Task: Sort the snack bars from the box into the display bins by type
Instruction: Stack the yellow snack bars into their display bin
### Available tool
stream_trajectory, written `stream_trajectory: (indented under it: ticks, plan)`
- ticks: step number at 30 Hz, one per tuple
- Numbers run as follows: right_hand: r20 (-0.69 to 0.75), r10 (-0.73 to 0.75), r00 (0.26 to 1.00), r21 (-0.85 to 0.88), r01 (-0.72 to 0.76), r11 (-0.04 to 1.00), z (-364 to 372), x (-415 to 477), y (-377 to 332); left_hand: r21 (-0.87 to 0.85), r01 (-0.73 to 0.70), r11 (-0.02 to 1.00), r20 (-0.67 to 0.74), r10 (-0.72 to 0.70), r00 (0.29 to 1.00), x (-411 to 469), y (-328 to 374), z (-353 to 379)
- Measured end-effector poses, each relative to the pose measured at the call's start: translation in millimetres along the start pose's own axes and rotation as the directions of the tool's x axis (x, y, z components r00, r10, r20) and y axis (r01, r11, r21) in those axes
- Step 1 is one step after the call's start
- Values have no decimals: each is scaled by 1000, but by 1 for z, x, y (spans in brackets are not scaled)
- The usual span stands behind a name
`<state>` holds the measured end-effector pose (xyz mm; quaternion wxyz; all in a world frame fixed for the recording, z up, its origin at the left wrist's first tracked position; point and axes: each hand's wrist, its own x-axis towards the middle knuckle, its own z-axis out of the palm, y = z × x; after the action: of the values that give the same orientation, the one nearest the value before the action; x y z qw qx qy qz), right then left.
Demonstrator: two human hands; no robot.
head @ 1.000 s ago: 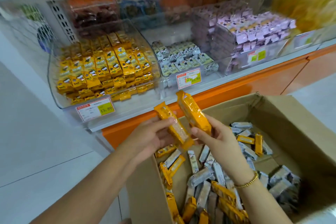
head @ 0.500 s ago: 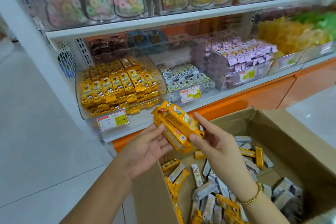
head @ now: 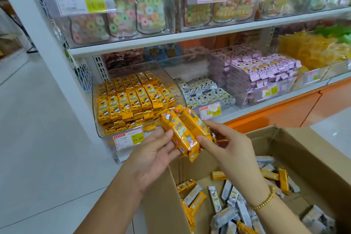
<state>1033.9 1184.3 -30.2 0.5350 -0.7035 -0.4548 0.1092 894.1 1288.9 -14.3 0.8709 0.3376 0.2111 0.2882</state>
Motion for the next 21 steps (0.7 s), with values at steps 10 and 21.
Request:
stream_trajectory:
  ticks: [10, 21]
  plan:
    - [117, -138, 984, -123, 152, 981, 27, 9, -6, 58, 4, 998, -10, -3, 1000, 2, 23, -8]
    - [186, 26, 982, 118, -48, 992, 26, 37, -19, 207, -15, 978, 91, -4, 996, 4, 30, -2]
